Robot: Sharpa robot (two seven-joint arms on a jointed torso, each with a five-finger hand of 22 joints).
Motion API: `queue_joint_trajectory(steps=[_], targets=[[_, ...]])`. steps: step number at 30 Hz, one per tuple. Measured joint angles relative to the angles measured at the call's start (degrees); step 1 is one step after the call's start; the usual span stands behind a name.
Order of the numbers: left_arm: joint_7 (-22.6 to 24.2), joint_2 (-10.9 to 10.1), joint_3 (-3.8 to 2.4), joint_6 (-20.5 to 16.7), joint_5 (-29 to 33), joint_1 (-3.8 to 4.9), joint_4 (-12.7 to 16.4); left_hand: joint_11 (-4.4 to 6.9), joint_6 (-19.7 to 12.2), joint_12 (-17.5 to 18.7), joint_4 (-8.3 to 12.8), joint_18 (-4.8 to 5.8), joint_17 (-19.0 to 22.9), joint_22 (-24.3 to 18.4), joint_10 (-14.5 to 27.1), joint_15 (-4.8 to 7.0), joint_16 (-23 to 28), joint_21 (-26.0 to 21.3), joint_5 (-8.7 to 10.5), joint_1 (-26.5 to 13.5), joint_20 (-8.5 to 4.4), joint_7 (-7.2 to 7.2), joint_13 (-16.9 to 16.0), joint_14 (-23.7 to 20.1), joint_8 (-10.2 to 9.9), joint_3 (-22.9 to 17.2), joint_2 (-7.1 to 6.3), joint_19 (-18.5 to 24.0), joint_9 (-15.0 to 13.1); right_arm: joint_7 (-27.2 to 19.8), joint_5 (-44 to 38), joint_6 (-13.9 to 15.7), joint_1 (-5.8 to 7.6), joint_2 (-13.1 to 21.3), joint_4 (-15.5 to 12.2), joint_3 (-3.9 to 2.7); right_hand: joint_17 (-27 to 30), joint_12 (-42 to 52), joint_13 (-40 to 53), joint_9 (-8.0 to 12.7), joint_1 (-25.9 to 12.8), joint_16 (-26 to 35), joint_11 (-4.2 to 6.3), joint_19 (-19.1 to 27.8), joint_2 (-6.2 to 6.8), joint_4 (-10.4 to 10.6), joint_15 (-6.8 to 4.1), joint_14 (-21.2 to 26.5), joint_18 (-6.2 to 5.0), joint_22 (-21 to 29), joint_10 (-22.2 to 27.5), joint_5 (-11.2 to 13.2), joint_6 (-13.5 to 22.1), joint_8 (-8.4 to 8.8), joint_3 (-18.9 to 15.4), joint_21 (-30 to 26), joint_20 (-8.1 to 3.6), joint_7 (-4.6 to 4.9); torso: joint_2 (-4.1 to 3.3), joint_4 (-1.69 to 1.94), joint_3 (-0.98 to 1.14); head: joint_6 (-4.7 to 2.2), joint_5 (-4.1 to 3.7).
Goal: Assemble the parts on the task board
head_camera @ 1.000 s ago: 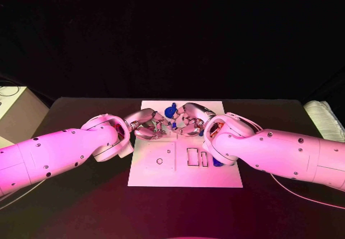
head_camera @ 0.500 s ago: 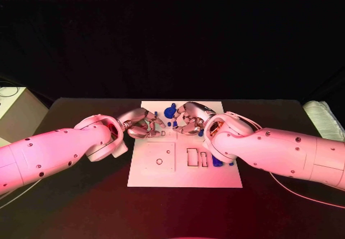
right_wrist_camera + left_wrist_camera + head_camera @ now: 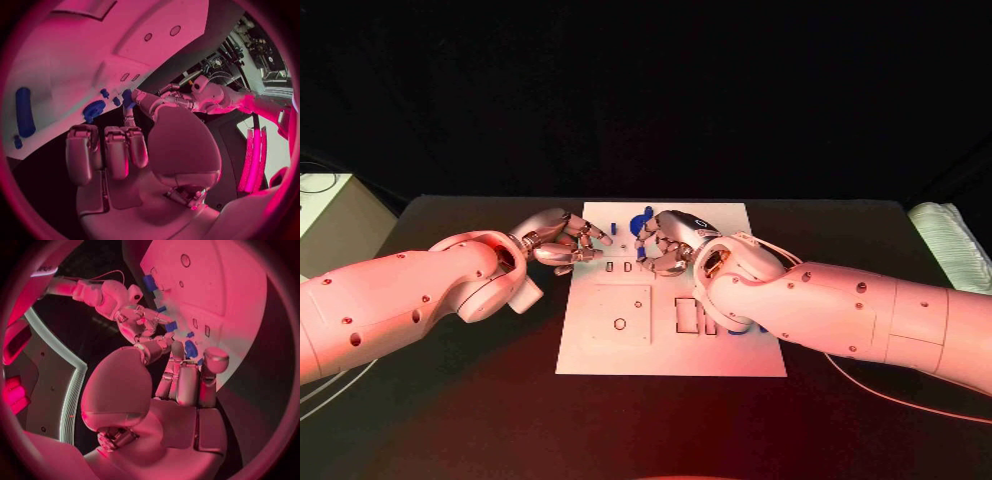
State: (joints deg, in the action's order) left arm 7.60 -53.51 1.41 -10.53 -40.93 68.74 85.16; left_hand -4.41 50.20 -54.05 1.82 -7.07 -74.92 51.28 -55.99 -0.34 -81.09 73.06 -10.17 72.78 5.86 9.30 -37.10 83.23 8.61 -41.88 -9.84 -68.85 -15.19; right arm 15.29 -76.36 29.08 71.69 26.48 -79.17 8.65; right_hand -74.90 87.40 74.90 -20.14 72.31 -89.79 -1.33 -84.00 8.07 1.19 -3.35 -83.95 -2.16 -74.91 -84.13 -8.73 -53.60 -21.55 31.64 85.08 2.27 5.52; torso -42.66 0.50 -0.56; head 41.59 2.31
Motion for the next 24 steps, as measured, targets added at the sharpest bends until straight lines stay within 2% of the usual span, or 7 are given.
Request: queue_joint_trajectory(steps=[4,7,8,13,20,24], targets=[[1.63,-0.48,-0.06,-1.68,6.71,0.00,0.42,-0.09,0.21,0.41,0.15,0.00,0.06,-3.14,0.71,-0.19,1.75,-1.77,0.00,0.00,0.19,0.21,0.51,-1.05,0.56,0.15,0.00,1.84,-0.12,0.29,-1.26,0.22,-0.72,-1.07,1.07,0.28,0.00,0.00,0.00,0.00,0.01,0.00,0.00,0.00,0.00,0.00,0.00,0.00,0.00,0.00,0.00,0.01,0.01,0.00,0.00,0.00,0.00,0.00,-0.02,0.01,0.00,0.14,0.03],[3.06,-0.83,-0.14,-3.30,11.63,0.00,0.85,-0.41,0.21,1.32,0.25,-1.35,2.19,-6.62,1.44,-0.36,3.76,-3.86,0.00,0.00,0.37,0.21,1.30,-2.75,1.02,0.25,0.00,3.91,-0.17,0.75,-2.54,0.21,-1.30,-1.60,1.62,0.41,0.00,0.00,0.00,0.00,0.01,0.00,0.00,0.00,-0.01,0.00,0.00,0.00,0.00,0.00,0.00,-0.27,0.03,0.00,-0.01,0.00,0.00,-0.01,-0.04,-0.01,0.01,0.18,0.08],[3.61,-1.00,-0.19,-3.93,13.43,0.02,1.05,-0.41,0.21,1.48,0.31,-1.35,2.82,-7.49,1.43,-0.44,4.31,-4.40,0.00,0.00,0.43,0.21,1.57,-3.15,1.12,0.31,0.00,4.34,-0.17,1.00,-3.11,0.19,-1.49,-1.81,1.86,0.46,0.00,0.00,0.00,0.00,0.01,0.00,0.00,0.00,-0.01,0.00,0.00,0.00,0.00,0.01,0.00,-0.37,0.06,0.00,-0.01,0.00,0.00,-0.01,-0.04,-0.02,0.02,0.21,0.09],[5.38,-1.42,-0.35,-5.96,19.04,0.07,1.56,-0.41,0.21,1.48,0.31,-1.35,3.38,-8.27,1.43,-0.48,4.64,-4.56,0.00,0.00,0.38,0.21,1.79,-3.19,1.12,0.31,0.00,4.47,-0.17,2.16,-5.19,0.17,-2.03,-2.57,2.73,0.56,-0.04,0.00,0.00,0.00,0.02,0.00,0.00,0.00,-0.01,0.00,0.00,0.00,0.00,0.01,0.00,-0.38,-0.04,0.00,-0.01,0.00,0.00,0.18,-0.04,-0.08,0.04,0.43,0.28],[6.56,-1.49,-0.41,-7.21,22.65,0.08,1.79,-0.41,0.21,1.48,0.31,-1.34,3.38,-8.28,1.43,-0.48,4.64,-4.78,0.00,0.00,0.38,0.21,1.89,-3.19,1.33,0.31,0.00,4.47,-0.21,3.66,-7.09,0.17,-2.39,-3.51,3.58,0.60,-0.05,0.00,0.00,0.00,0.02,0.00,0.00,0.00,0.00,-0.01,0.00,0.00,0.00,0.01,0.00,-0.37,-0.04,0.00,-0.02,0.00,0.00,0.19,-0.02,-0.07,0.11,0.62,0.36],[6.80,-1.51,-0.42,-7.58,23.67,0.09,1.80,-0.41,0.21,1.48,0.31,-1.33,3.43,-8.28,1.43,-0.48,4.64,-4.78,0.00,0.00,0.38,0.21,1.97,-3.18,1.33,0.31,0.00,4.47,-0.21,4.28,-7.85,0.18,-2.45,-3.77,3.70,0.61,-0.04,0.00,0.00,0.00,0.02,0.00,0.00,0.00,0.00,-0.01,0.18,-0.19,0.00,-0.01,0.00,-0.37,0.05,0.00,-0.02,0.00,0.43,0.29,0.02,-0.08,0.14,0.70,0.44]])
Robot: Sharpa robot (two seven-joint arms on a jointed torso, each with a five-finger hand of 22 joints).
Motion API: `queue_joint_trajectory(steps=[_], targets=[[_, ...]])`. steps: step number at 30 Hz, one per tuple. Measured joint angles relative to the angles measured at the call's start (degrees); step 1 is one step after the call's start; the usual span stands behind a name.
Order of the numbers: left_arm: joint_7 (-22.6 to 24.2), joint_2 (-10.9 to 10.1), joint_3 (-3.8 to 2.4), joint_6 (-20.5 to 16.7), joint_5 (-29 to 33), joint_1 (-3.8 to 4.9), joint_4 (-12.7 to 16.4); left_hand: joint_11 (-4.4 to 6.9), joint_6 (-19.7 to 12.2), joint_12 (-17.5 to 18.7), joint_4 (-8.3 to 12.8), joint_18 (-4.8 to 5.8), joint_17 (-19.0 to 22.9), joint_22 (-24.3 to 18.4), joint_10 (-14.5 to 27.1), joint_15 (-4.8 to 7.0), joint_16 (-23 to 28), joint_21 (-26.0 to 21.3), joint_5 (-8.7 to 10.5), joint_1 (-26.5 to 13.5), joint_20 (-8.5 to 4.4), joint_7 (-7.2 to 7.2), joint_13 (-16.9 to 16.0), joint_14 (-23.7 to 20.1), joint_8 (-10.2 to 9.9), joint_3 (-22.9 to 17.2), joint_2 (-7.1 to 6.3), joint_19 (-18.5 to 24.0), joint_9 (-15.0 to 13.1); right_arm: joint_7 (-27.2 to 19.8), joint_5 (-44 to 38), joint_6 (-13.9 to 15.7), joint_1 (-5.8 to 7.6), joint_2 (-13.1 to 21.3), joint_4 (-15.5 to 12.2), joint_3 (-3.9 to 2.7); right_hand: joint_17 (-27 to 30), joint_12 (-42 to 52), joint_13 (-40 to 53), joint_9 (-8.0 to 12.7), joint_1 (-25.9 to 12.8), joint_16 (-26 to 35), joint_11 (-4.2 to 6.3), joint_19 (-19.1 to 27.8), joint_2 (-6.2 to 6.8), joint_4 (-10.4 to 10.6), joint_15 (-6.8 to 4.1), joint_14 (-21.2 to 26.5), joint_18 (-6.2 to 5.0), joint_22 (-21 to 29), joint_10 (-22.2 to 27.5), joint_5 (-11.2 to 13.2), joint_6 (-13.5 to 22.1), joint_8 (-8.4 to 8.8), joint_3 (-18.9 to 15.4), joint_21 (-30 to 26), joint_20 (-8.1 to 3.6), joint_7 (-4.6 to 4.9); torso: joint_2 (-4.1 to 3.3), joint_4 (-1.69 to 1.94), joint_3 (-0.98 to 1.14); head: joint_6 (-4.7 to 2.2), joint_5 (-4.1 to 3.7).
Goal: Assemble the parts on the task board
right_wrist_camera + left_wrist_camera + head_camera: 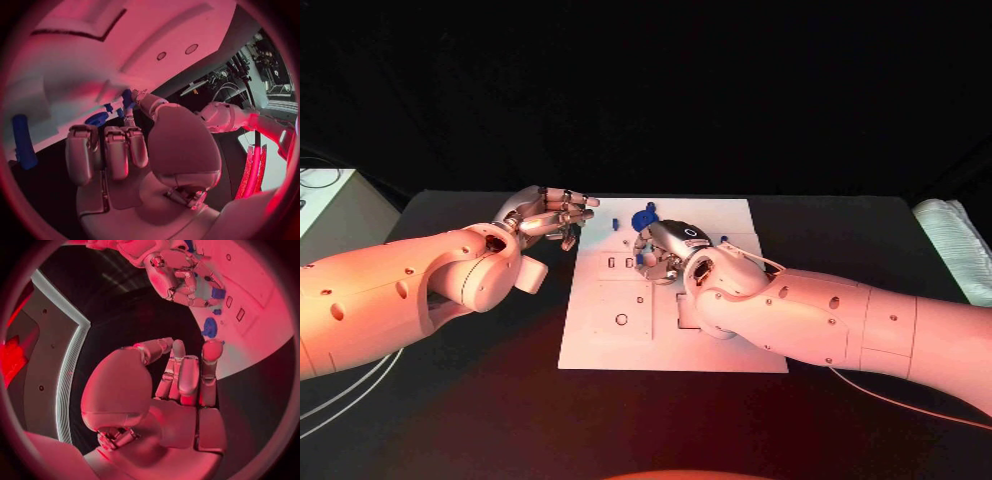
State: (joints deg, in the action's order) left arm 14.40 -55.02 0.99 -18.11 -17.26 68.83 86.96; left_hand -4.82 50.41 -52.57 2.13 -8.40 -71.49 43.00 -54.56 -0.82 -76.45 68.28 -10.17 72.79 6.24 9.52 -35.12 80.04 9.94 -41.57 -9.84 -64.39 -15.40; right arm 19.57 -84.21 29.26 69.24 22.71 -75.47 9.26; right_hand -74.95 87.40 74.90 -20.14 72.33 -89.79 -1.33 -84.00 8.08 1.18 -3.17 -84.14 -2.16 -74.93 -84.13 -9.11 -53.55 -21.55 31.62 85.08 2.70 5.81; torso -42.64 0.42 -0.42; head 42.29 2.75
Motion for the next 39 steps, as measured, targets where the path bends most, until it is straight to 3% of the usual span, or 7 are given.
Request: queue_joint_trajectory(steps=[18,21,31,33,39], targets=[[-0.11,0.09,-0.01,-0.19,1.52,0.01,-0.21,0.00,-0.03,0.00,-0.01,0.01,-0.09,0.18,0.00,0.00,-0.02,0.00,0.00,0.00,0.00,0.02,0.19,0.00,0.00,0.32,0.00,0.00,0.01,0.87,-1.03,-0.15,-0.02,-0.18,0.07,-0.03,0.01,-0.22,0.00,-0.01,0.00,0.00,0.00,0.00,0.01,-0.06,0.20,0.20,0.00,-0.02,0.00,-0.22,0.30,-0.01,-0.07,0.00,0.00,0.25,0.01,-0.05,0.02,0.15,0.10],[-0.15,0.12,-0.01,-0.17,1.54,0.01,-0.21,0.00,-0.22,0.00,-0.01,0.01,-0.09,0.21,0.00,0.00,-0.02,0.00,0.00,0.00,0.00,0.20,0.22,0.00,0.00,0.32,0.00,0.00,0.01,0.87,-1.00,-0.25,-0.01,-0.21,0.10,-0.04,0.01,-0.22,0.00,-0.01,-0.32,0.00,0.00,0.00,0.33,-0.06,0.21,0.21,0.00,-0.01,0.00,-0.22,0.47,-1.33,-0.07,0.00,0.00,0.26,0.02,-0.05,0.02,0.16,0.10],[-0.38,0.09,-0.01,-0.14,1.54,0.01,-0.18,0.00,-0.22,0.00,-0.18,0.02,-0.09,0.15,-0.01,0.00,-0.02,0.00,0.00,0.00,0.00,0.20,0.22,0.00,0.00,0.48,0.00,0.00,0.02,0.84,-0.83,-0.68,0.04,-0.29,0.27,-0.08,0.02,-0.22,0.00,-0.01,-0.32,0.00,0.00,0.00,0.33,-0.06,0.21,0.21,0.00,-0.01,0.00,-0.22,0.65,-1.33,-0.07,0.00,0.00,0.41,0.02,-0.02,0.01,0.30,0.05],[-0.42,0.09,-0.01,-0.13,1.54,0.01,-0.17,0.00,-0.22,0.00,-0.17,0.02,-0.09,0.15,-0.01,0.00,-0.02,0.00,0.00,0.00,0.00,0.20,0.22,0.00,0.00,0.48,0.00,0.00,0.02,0.84,-0.81,-0.75,0.05,-0.33,0.33,-0.09,0.02,-0.22,0.00,-0.02,-0.62,0.00,0.00,0.00,0.64,-0.06,0.21,0.21,0.00,0.00,0.00,-0.21,0.68,-2.18,-0.07,0.00,0.00,0.43,0.02,-0.01,-0.01,0.31,0.05],[-0.55,0.13,0.00,-0.11,1.54,0.02,-0.17,0.00,-0.22,0.00,-0.17,0.02,-0.10,0.15,-0.01,0.00,-0.02,0.00,0.00,0.00,0.00,0.20,0.22,0.00,0.00,0.48,0.00,0.00,0.02,0.83,-0.78,-0.90,0.06,-0.50,0.51,-0.10,0.02,-0.22,0.00,-0.02,-0.63,0.00,0.00,0.00,0.64,-0.06,0.21,0.21,0.00,0.00,0.00,-0.21,0.90,-2.44,-0.07,0.00,-0.01,0.47,0.01,-0.02,-0.02,0.37,0.09]])
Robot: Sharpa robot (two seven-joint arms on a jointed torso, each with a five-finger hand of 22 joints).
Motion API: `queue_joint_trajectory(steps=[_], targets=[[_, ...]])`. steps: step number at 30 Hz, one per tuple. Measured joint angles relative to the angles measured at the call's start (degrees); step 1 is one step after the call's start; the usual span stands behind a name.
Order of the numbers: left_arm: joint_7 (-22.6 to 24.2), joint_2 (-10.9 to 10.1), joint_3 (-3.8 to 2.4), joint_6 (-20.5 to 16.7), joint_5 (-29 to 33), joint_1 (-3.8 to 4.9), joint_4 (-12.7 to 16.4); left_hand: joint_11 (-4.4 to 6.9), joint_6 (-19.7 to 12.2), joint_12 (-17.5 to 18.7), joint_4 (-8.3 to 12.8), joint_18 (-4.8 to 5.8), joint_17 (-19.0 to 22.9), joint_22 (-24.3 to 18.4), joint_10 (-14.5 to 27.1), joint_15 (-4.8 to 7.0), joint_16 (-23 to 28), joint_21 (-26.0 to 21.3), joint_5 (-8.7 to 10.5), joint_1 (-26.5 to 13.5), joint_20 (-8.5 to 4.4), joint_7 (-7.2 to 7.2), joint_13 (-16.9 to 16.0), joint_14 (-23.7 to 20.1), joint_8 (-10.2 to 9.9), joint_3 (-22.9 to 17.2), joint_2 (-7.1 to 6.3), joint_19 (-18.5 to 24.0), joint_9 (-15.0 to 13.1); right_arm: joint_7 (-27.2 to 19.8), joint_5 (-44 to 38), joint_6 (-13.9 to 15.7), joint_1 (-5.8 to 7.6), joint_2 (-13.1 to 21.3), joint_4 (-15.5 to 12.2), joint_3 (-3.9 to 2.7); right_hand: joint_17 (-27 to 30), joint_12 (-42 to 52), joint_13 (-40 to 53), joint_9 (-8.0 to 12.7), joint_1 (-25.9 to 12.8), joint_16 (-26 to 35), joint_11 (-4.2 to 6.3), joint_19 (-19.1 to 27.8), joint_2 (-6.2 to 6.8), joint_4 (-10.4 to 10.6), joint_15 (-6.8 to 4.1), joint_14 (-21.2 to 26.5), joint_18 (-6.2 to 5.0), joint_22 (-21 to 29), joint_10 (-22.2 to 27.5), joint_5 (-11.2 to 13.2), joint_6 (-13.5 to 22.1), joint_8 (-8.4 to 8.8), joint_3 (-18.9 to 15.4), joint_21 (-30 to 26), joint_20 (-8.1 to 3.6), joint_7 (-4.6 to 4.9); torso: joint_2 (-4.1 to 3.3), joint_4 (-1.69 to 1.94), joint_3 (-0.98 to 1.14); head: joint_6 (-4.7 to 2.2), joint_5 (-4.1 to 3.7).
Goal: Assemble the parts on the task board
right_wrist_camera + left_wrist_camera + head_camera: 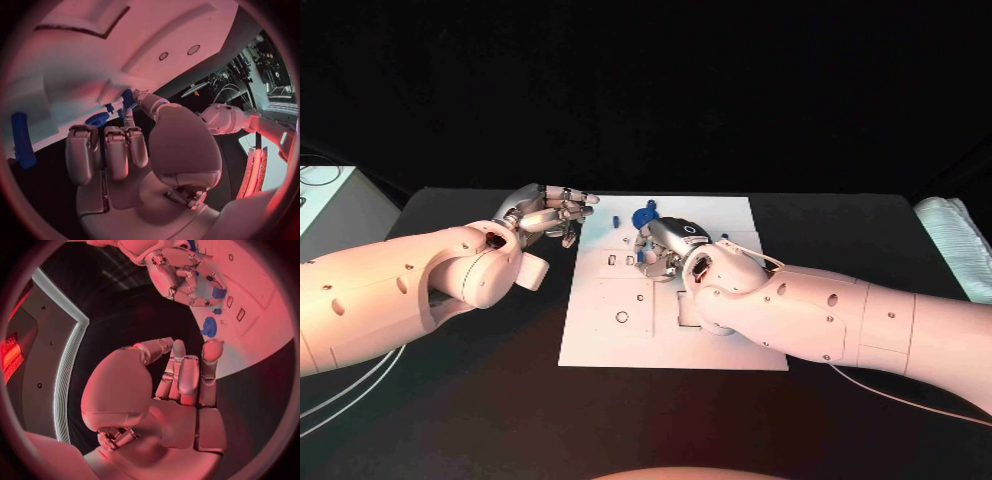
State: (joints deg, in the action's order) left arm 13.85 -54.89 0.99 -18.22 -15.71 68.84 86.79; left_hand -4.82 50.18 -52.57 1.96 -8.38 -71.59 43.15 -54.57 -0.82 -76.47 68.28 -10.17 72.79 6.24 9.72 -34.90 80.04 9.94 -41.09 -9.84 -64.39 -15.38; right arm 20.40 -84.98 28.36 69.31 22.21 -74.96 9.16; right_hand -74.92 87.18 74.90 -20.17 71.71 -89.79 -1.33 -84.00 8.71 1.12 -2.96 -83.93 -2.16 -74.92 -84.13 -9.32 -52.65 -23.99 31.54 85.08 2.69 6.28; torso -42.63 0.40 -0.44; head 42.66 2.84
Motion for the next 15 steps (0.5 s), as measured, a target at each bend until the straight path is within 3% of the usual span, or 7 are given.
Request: queue_joint_trajectory(steps=[9,10,15], targets=[[-0.16,0.04,0.00,0.05,0.00,0.00,-0.03,0.00,0.00,0.00,0.00,0.00,-0.09,0.00,0.00,0.00,0.00,0.00,0.00,0.00,0.00,0.00,0.10,0.00,0.27,0.00,0.00,0.00,0.00,-0.01,0.06,-0.06,0.02,-0.03,0.08,-0.01,0.00,-0.31,0.00,-0.06,-0.32,0.00,-0.21,0.00,0.32,0.16,0.03,-0.03,0.00,0.01,0.21,0.01,-0.05,-0.22,-0.16,-0.24,0.03,-0.07,-0.02,0.00,0.01,0.05,0.04],[-0.18,0.04,0.00,0.05,0.00,0.00,-0.03,0.00,0.00,0.00,0.00,0.00,-0.09,0.00,0.00,0.00,0.00,0.00,0.00,0.00,0.00,0.00,0.10,0.00,0.27,0.00,0.00,0.00,0.00,-0.01,0.07,-0.06,0.02,-0.03,0.09,-0.01,0.00,-0.31,0.00,-0.93,-0.54,0.00,-0.21,-0.01,0.54,0.16,0.18,-0.19,0.00,0.01,0.21,0.01,-0.05,-0.22,-0.16,-0.24,0.26,-0.07,-0.02,0.00,0.01,0.06,0.06],[-0.25,0.08,0.00,0.10,0.00,0.00,-0.04,0.00,0.00,0.00,0.00,0.01,-0.09,0.00,0.00,0.00,0.00,0.00,0.00,0.00,0.00,0.00,0.15,0.00,0.27,0.00,0.00,0.00,0.01,-0.03,0.12,-0.07,0.01,-0.04,0.11,0.00,0.01,-0.46,0.05,-1.33,-0.59,0.00,-0.21,0.00,0.59,0.25,0.20,-0.21,0.00,0.01,0.21,0.01,0.09,-0.22,-0.25,-0.24,0.41,0.06,0.00,0.00,0.03,0.10,0.12]])
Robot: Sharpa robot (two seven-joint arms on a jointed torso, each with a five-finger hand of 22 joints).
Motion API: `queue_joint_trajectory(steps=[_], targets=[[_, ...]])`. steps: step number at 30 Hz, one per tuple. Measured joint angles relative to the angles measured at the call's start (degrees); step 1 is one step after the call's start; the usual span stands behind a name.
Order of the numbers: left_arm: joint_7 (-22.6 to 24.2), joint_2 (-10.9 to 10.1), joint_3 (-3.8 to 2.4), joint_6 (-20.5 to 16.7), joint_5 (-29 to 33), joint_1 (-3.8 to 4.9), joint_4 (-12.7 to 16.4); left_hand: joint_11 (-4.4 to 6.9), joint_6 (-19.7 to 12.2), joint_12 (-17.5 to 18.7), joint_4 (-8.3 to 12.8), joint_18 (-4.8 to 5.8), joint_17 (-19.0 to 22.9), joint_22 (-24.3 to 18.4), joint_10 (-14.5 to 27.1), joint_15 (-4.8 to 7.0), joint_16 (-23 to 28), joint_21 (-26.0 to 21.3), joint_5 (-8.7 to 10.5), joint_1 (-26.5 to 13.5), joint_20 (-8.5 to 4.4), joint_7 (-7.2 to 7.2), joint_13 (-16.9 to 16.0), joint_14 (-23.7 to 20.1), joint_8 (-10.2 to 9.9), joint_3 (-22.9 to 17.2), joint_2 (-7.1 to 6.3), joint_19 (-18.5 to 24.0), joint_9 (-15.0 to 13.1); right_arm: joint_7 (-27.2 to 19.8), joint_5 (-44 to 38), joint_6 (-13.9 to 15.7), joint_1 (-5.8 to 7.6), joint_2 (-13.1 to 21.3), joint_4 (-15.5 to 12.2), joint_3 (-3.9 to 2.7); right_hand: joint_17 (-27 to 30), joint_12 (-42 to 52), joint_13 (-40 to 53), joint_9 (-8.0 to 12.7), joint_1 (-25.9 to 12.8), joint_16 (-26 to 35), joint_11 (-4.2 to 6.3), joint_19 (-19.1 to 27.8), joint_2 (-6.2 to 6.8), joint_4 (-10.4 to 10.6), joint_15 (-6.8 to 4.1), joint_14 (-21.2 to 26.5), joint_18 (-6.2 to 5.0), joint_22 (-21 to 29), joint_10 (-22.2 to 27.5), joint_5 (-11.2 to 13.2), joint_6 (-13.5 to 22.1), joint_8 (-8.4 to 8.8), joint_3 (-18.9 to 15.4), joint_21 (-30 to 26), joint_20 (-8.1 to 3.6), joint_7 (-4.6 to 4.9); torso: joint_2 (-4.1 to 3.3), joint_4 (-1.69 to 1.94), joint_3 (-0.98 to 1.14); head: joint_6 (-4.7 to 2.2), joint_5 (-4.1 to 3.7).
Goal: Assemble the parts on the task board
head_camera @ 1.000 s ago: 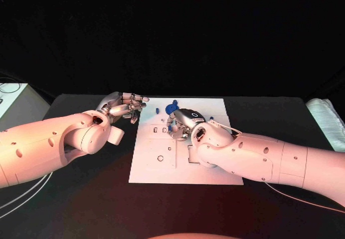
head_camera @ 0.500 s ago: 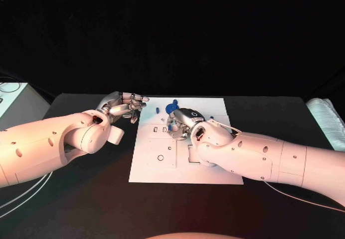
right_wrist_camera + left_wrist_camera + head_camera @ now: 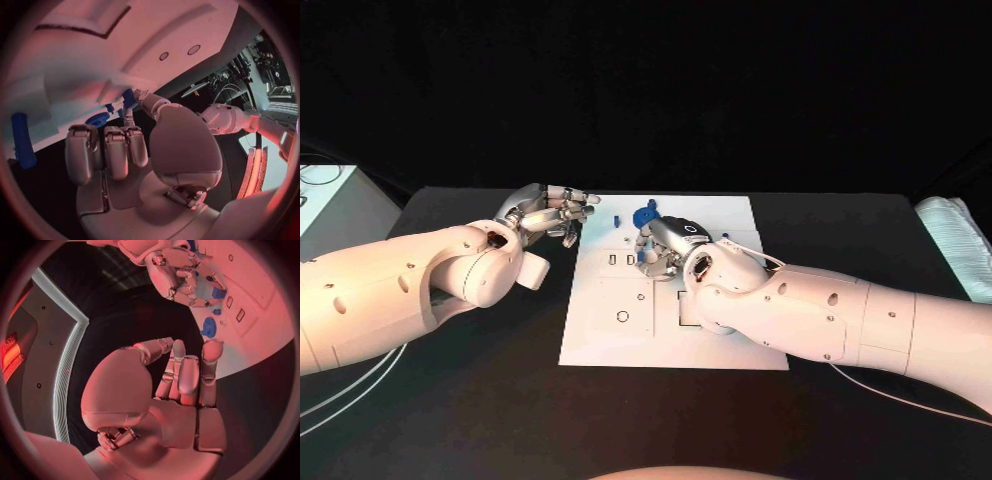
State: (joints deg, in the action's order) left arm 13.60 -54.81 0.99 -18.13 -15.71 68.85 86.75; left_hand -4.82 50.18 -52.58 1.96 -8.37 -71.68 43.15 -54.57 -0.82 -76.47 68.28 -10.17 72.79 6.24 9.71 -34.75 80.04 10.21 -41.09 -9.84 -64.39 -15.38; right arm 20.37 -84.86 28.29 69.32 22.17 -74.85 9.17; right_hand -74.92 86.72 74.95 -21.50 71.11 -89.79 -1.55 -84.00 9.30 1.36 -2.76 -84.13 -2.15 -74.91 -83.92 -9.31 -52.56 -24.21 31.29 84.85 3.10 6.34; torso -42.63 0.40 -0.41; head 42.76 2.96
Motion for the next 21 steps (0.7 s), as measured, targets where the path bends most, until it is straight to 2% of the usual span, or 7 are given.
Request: queue_joint_trajectory(steps=[2,6,21], targets=[[-0.04,0.01,0.00,0.02,0.00,0.00,-0.02,0.00,0.00,0.00,0.00,0.00,0.00,0.00,0.00,0.00,0.00,0.00,0.00,0.00,0.00,0.00,0.00,0.00,0.00,0.00,0.00,0.00,0.00,0.00,0.03,0.00,-0.01,0.00,0.01,0.01,0.00,-0.06,0.00,-0.67,0.00,0.00,-0.07,0.00,0.00,0.07,0.21,0.21,0.00,0.00,-0.07,0.00,0.26,0.07,-0.07,0.00,0.00,0.25,0.01,-0.02,0.00,0.00,0.01],[-0.12,0.05,0.00,0.08,0.00,0.00,-0.08,0.00,0.00,0.00,0.00,0.00,0.00,0.00,0.00,0.00,0.00,0.00,0.00,0.00,0.00,0.00,0.00,0.00,0.00,0.00,0.00,0.00,0.00,-0.04,0.09,0.01,-0.02,0.02,0.01,0.03,0.00,-0.06,0.00,-0.70,-0.30,0.00,-0.21,0.00,0.30,0.07,0.21,0.21,0.00,0.01,-0.21,0.00,0.47,0.51,-0.07,0.00,0.00,0.46,0.02,-0.04,-0.01,0.05,0.01],[-0.52,0.47,0.00,0.58,-0.01,0.00,-0.57,0.00,-0.21,0.00,-0.23,0.00,-0.17,0.24,0.00,0.00,0.00,0.00,0.00,0.00,0.00,0.20,0.13,0.00,0.00,0.23,0.00,0.00,0.01,-0.11,0.66,0.07,-0.10,0.14,-0.07,0.11,0.01,-1.14,-0.01,0.58,-1.28,0.00,-1.39,-0.01,1.27,0.64,1.24,-0.01,0.00,-0.04,-0.17,0.03,2.38,2.17,-0.29,-0.48,0.82,1.81,0.01,-0.04,0.02,0.20,0.02]])
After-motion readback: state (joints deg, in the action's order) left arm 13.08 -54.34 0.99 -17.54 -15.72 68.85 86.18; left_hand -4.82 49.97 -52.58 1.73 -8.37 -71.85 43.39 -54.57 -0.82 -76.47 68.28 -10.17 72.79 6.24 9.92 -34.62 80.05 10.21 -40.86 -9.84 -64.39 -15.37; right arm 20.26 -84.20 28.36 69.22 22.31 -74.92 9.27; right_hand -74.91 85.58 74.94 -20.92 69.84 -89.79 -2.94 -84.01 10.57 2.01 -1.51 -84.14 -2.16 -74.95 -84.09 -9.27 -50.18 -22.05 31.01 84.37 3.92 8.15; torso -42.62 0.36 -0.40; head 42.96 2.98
